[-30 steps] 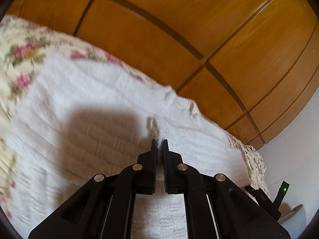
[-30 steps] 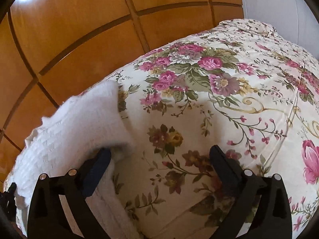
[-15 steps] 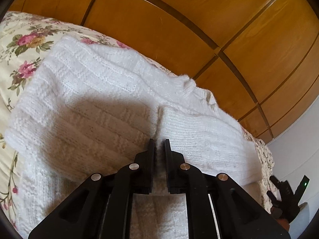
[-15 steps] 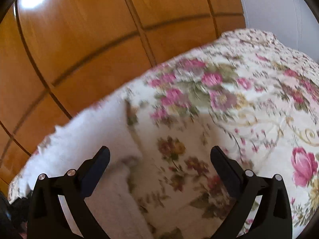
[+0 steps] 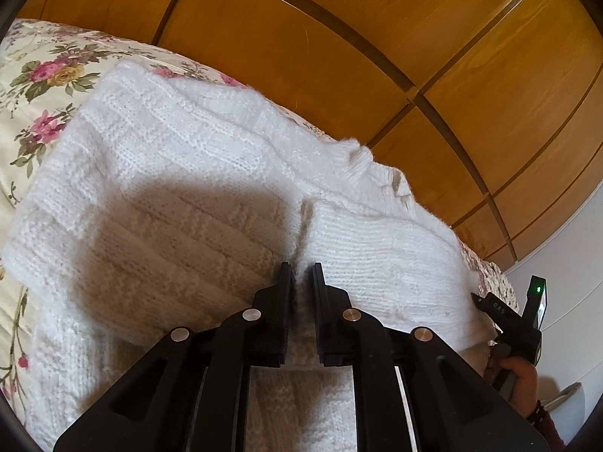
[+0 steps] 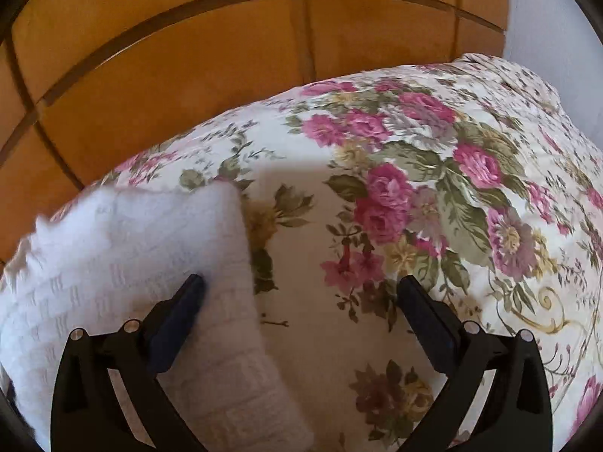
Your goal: Fold small clothes
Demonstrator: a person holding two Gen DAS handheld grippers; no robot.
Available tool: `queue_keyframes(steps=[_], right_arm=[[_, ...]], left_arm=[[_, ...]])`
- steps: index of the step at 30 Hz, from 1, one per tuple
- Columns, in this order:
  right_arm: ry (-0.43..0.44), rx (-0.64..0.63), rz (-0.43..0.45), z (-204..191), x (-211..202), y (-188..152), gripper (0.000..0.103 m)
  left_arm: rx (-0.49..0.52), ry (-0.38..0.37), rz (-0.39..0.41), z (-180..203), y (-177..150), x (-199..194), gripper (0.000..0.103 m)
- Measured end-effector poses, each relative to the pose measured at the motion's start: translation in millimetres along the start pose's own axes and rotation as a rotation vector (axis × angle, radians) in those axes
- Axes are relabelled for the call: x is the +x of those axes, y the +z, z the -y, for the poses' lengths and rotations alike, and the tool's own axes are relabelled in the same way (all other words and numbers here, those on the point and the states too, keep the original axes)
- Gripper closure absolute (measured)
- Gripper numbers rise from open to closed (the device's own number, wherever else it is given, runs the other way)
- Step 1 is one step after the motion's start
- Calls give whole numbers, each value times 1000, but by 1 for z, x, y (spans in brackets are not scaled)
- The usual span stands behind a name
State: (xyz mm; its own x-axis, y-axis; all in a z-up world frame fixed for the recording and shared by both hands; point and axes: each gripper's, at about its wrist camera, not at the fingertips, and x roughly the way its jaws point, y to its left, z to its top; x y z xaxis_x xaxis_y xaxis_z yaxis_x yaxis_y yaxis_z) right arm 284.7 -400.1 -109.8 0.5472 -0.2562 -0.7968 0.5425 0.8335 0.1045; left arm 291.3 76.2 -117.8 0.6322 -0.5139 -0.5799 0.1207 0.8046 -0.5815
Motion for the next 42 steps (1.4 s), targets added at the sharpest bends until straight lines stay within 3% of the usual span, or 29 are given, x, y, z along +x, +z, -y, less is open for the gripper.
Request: queue_keyframes(steps=[4, 13, 18, 26, 27, 29, 30, 31, 33, 35, 39, 42], right_arm=[[-43, -29, 39, -5, -7, -5, 2], [46, -52, 75, 1, -60, -27, 2], [6, -68, 25, -1, -42, -46, 2], [-53, -91, 61, -7, -42, -48, 2], [-52, -90, 64, -6, -42, -48, 2], [-49, -84, 87, -5, -47, -49, 2], [-49, -83, 102, -5, -49, -49, 2], [-51, -83, 117, -5, -52, -49, 2], [-44, -84, 157, -5, -60, -51, 2], [-30, -82, 185, -4, -69, -52, 2], [60, -96, 153, -3, -81, -57, 2], [127, -100, 139, 2, -94, -68, 2]], left_arm=[[-11, -12, 1, -2, 0, 1, 93], [-25, -23, 1, -4, 0, 0, 93], [-24, -14, 2, -3, 0, -1, 93], [-4, 16, 6, 3, -1, -1, 93], [7, 30, 8, 5, -1, -2, 88], [63, 61, 9, 18, -4, -7, 63], [101, 71, 7, 26, -7, -10, 38], [162, 93, 15, 39, -14, -16, 20], [260, 175, 60, 58, -29, -29, 14], [292, 187, 60, 64, -38, -36, 14], [279, 212, 45, 60, -54, -51, 13], [213, 225, 35, 46, -62, -63, 13]])
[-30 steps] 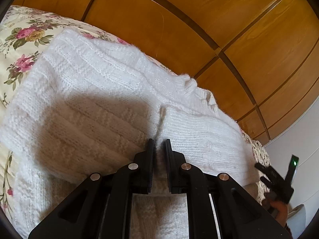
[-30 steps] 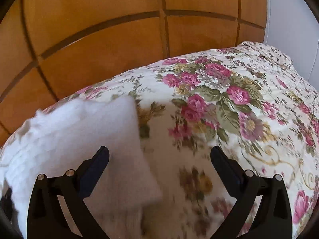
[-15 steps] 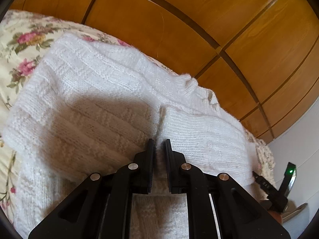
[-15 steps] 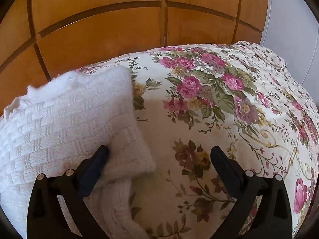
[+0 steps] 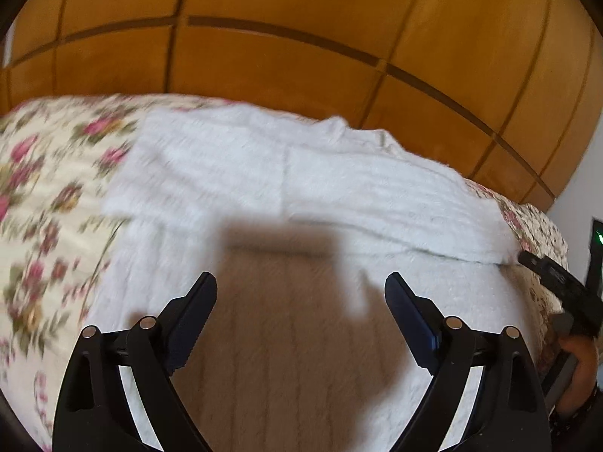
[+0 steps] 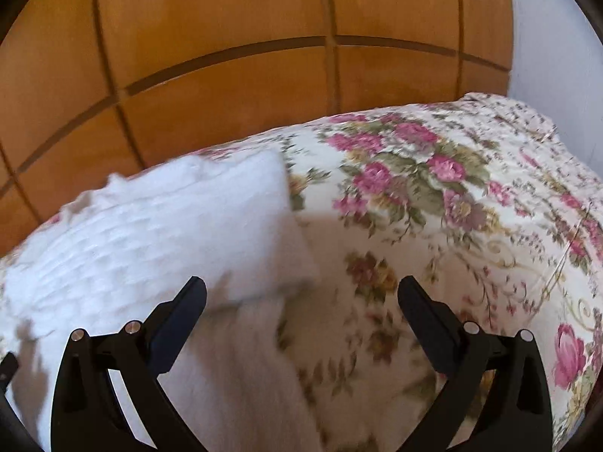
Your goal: Fold small clothes
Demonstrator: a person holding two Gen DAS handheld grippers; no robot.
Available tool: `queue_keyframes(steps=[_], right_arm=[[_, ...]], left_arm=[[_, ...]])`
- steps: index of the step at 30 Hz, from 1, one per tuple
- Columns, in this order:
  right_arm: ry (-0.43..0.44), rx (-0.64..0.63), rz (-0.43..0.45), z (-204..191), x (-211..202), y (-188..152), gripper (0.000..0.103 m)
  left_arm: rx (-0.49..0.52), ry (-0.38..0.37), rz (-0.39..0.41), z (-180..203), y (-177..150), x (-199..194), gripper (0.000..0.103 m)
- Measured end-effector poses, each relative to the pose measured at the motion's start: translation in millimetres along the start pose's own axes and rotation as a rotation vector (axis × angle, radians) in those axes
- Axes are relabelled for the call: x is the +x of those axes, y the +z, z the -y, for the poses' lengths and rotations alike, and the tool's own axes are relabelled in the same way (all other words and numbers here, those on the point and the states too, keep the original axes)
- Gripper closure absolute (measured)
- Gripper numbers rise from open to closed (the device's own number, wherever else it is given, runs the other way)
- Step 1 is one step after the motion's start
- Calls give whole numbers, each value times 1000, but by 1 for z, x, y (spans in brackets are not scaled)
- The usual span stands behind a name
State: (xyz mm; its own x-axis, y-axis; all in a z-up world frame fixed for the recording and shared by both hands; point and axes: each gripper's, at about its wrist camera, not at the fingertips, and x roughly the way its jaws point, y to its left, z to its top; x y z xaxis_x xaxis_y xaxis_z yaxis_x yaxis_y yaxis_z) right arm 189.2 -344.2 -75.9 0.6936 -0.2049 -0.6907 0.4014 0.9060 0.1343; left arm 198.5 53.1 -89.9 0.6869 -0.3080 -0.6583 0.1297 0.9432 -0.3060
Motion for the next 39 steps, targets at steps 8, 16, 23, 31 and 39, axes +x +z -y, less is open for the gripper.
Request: queue_keyframes(steps=[8, 16, 23, 31, 39], right_arm=[[137, 71, -78, 20, -28, -34, 2], [68, 19, -81, 25, -53, -54, 2], [68, -39, -71, 22, -73, -66, 2], [77, -79, -52, 22, -87, -74, 2], [166, -112, -9, 34, -100, -85, 2]], left_arm=[[-21, 22, -24, -3, -17, -12, 7], [38, 48, -22, 1, -41, -36, 7], [120, 95, 5, -4, -63, -62, 7], [167, 117, 24, -21, -81, -84, 7], [93, 79, 45, -41, -88, -107, 7]])
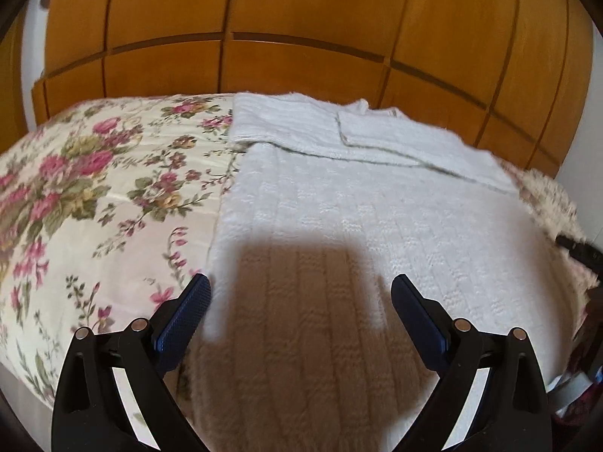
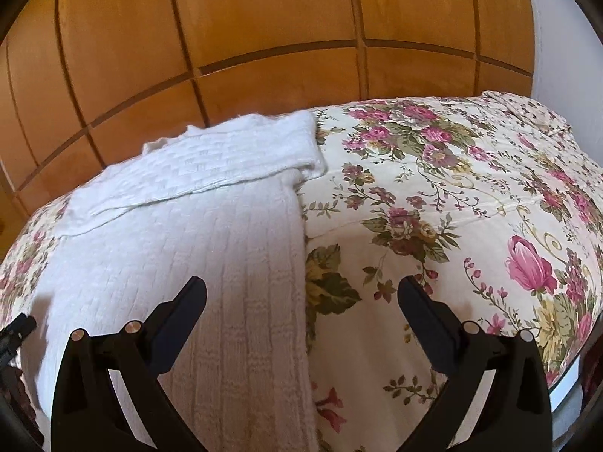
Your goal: Fold small clothes
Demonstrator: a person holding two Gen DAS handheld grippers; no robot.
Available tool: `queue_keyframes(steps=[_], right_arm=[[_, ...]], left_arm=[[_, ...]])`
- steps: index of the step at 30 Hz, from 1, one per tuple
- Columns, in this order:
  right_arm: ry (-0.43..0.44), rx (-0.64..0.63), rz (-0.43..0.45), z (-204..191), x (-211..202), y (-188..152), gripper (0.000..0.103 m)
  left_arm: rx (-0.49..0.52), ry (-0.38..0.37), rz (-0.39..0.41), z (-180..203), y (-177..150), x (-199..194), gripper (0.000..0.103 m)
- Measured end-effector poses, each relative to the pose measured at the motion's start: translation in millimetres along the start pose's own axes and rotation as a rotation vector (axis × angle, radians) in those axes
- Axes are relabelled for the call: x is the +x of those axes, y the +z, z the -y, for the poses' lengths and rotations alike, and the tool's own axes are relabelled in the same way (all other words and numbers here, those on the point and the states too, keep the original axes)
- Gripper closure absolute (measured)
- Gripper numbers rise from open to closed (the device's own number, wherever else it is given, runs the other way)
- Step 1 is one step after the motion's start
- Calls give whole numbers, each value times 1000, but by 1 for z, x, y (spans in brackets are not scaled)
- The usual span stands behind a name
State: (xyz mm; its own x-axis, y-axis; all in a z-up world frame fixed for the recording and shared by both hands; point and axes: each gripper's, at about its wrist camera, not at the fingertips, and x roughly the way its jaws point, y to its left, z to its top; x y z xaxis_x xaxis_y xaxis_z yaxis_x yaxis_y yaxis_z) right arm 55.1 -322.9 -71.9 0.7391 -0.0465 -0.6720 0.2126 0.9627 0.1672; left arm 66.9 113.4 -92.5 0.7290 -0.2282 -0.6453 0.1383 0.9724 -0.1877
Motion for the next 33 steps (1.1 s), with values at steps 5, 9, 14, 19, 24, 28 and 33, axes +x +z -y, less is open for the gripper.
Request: queue_keyframes(steps=[5, 9, 14, 19, 24, 28, 33], right_arm=[[55, 13, -14, 13, -8, -10, 9], [145, 44, -59, 26, -12, -18, 28], [321, 81, -117, 38, -18, -36, 39], [433, 123, -159, 45, -22, -53, 60], [557, 192, -213, 46, -17, -70, 62], [621, 198, -234, 38, -15, -76, 62], [607, 184, -232, 32, -11, -76, 67]], left_arm=[[-109, -52, -26, -21, -2, -6, 8], [-125, -102, -35, -29, -6, -11, 29], [-140, -147, -54, -41, -16, -16, 47], [-192, -276, -72, -52, -29, -22, 51], [-202, -334, -94, -52, -39, -25, 68], [-265, -448, -132, -56, -49, -25, 69], [-294, -502, -143, -53, -53, -22, 69]])
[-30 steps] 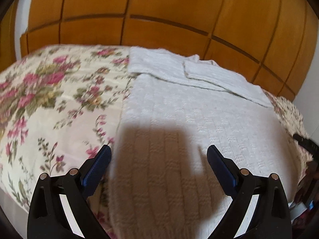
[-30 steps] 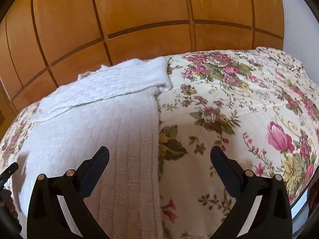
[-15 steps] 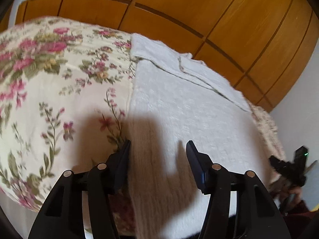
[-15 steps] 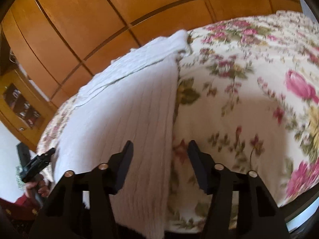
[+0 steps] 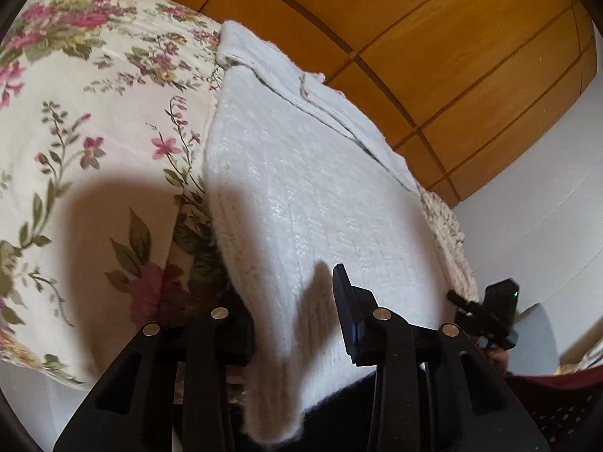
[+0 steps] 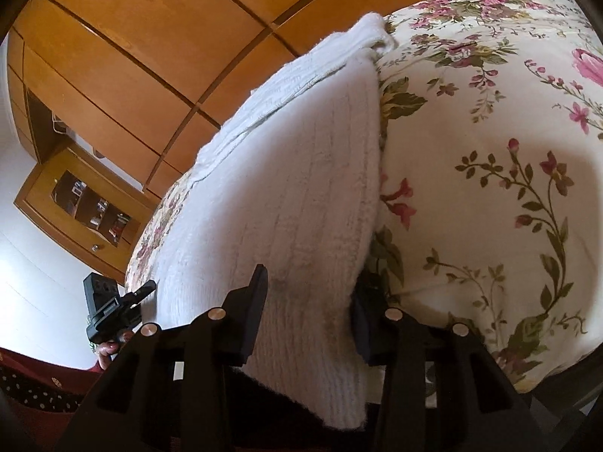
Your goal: Fold small clothes
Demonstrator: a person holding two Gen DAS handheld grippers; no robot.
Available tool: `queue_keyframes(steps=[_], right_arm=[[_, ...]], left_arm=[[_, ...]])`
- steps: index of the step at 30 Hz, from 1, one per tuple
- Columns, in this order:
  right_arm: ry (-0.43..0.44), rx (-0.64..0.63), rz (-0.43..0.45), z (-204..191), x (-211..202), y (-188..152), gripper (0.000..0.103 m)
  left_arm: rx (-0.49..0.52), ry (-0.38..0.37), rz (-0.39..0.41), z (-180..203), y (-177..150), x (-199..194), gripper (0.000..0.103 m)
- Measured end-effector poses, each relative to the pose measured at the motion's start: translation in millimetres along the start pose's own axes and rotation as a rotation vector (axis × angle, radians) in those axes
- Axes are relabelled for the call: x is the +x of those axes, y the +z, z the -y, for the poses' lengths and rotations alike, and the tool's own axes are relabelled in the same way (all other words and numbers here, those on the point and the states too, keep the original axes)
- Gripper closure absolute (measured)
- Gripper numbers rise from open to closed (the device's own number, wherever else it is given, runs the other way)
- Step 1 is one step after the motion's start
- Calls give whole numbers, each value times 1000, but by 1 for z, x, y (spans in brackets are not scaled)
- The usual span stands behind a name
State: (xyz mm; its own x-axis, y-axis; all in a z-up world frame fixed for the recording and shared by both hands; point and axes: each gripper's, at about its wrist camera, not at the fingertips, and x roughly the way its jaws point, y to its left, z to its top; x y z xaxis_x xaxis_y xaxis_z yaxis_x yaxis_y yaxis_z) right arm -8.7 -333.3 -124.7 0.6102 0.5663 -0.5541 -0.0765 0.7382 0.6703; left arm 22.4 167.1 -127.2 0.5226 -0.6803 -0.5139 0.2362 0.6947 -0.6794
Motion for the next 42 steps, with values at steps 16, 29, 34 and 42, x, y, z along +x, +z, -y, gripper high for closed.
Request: queue_keyframes(steps=[16, 29, 34, 42], right_arm=[[303, -7, 86, -28, -25, 16, 94], [543, -39, 218, -46, -77, 28, 97], [599, 2, 256, -41, -100, 28, 97], [588, 35, 268, -39, -145, -6, 97]], left_arm=[[142, -86, 40, 55, 7, -24, 97], [172, -273, 108, 92, 12, -64, 98], [181, -376, 86, 103, 8, -78, 98], [169, -456, 7, 120, -5, -105, 98]])
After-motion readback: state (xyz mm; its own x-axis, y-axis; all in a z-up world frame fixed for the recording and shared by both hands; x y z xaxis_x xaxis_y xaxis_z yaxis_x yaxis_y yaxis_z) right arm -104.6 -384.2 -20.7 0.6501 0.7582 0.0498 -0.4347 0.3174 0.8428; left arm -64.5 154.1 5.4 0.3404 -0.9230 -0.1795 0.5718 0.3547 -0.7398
